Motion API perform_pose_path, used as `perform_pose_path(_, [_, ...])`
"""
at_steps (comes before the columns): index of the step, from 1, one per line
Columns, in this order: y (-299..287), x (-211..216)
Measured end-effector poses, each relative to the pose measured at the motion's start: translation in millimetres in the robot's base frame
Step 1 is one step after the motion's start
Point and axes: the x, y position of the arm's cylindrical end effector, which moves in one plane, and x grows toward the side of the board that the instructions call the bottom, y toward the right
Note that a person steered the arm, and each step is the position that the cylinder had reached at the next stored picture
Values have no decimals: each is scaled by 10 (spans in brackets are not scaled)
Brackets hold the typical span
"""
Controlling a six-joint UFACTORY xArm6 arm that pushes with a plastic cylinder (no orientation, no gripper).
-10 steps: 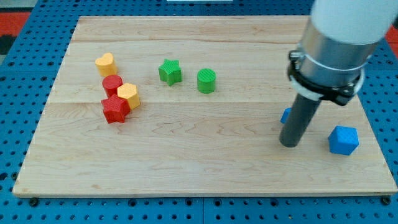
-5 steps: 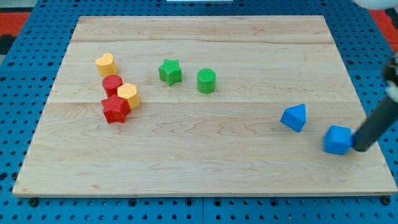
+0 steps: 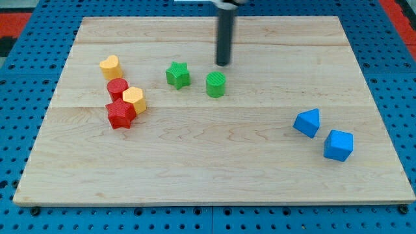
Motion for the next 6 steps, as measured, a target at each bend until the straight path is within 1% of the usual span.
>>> perform_pose_path(1, [-653,-14])
perform_pose_path(2, [-663,241])
perform_pose_path(3, [-663,338])
perform_pose_path(4, [-971,484])
perform_pose_path(5, [-953,689])
perform_pose_path(6, [-263,715])
